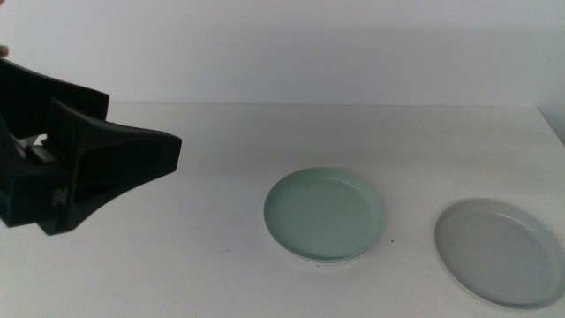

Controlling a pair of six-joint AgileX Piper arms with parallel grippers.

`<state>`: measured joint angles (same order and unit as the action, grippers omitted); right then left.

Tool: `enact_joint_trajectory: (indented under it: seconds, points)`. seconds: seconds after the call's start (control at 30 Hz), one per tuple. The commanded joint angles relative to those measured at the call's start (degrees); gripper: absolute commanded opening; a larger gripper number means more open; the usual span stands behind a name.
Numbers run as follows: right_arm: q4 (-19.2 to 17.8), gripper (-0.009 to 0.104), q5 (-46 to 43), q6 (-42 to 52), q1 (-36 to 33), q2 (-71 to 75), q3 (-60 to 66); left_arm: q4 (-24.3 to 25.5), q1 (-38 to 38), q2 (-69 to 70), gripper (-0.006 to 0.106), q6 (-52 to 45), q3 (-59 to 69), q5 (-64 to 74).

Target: Stack the three bowls on top of each other.

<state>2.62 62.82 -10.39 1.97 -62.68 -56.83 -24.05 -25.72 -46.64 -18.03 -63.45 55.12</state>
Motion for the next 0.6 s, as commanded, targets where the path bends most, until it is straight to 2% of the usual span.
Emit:
enact_joint_trajectory:
  seconds: [0.0, 0.13, 0.23, 0.57]
  points:
    - [-0.2, 0.093, -0.2, 2.4, 3.6, -5.0, -0.4, 0.0, 0.1, 0.2, 0.094, 0.3, 0.1, -0.6]
    - [5.2, 0.093, -2.3, 7.3, 12.1, -13.6, -0.4, 0.0, 0.1, 0.2, 0.094, 0.3, 0.1, -0.7]
    - [8.3, 0.093, -5.2, 9.4, 16.1, -19.9, -0.4, 0.0, 0.1, 0.2, 0.094, 0.3, 0.1, -0.7]
    - [6.9, 0.089, -11.2, 11.8, 16.7, -37.5, -0.4, 0.0, 0.1, 0.2, 0.094, 0.3, 0.1, -0.7]
